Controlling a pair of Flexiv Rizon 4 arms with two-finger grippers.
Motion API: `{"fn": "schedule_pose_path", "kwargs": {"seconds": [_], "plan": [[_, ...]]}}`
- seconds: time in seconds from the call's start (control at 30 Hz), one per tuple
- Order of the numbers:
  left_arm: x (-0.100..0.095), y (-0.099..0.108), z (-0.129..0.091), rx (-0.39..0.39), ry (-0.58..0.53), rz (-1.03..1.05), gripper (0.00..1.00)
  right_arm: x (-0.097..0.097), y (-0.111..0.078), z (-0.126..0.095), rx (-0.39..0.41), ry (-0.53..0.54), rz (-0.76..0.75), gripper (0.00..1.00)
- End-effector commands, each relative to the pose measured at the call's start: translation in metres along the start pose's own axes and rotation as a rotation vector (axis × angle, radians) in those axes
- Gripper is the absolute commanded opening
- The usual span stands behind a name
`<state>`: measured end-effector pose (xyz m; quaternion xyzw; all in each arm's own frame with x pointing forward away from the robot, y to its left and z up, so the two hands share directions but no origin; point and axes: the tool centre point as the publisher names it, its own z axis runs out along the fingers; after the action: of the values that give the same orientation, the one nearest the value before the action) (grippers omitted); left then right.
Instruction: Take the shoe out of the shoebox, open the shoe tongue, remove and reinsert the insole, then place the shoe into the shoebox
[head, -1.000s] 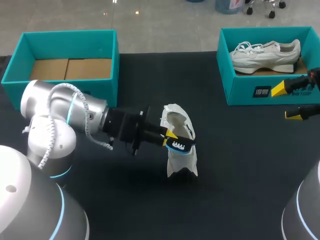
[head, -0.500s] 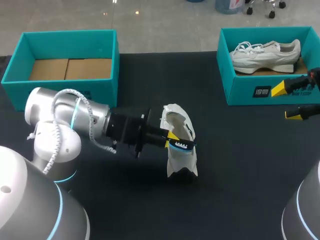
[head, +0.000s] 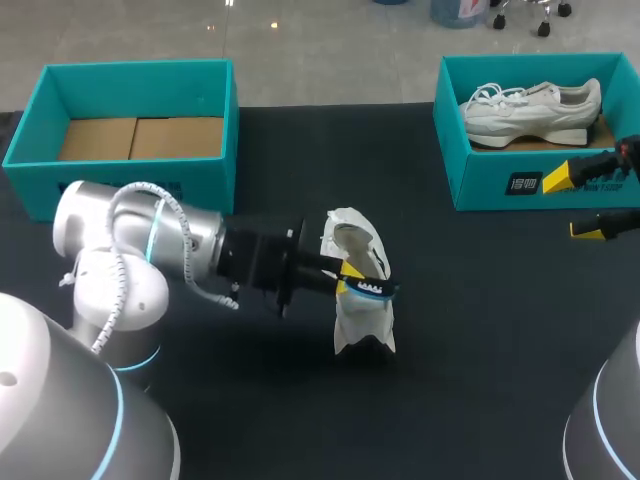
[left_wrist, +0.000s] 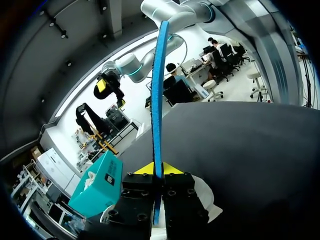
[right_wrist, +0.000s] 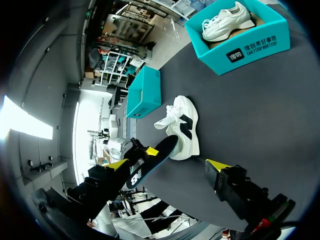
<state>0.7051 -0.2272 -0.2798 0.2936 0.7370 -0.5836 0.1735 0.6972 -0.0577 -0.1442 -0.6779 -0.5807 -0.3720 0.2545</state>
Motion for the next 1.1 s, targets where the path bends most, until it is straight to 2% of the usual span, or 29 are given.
{"fn": "schedule_pose_path", "kwargs": {"seconds": [0.03,0.3,1.1], "plan": [[0.003,0.001,0.007,-0.001,-0.02,-0.009,0.0,0.0,-0.001,0.0,-0.001,-0.003,0.001,1.0],[0.005,0.01,0.007,0.003,-0.053,-0.032,0.0,0.0,-0.001,0.0,-0.001,-0.003,0.001,1.0],[0.001,0.052,0.005,-0.064,-0.033,-0.015,0.0,0.0,-0.001,0.0,-0.001,-0.003,0.001,1.0]]}}
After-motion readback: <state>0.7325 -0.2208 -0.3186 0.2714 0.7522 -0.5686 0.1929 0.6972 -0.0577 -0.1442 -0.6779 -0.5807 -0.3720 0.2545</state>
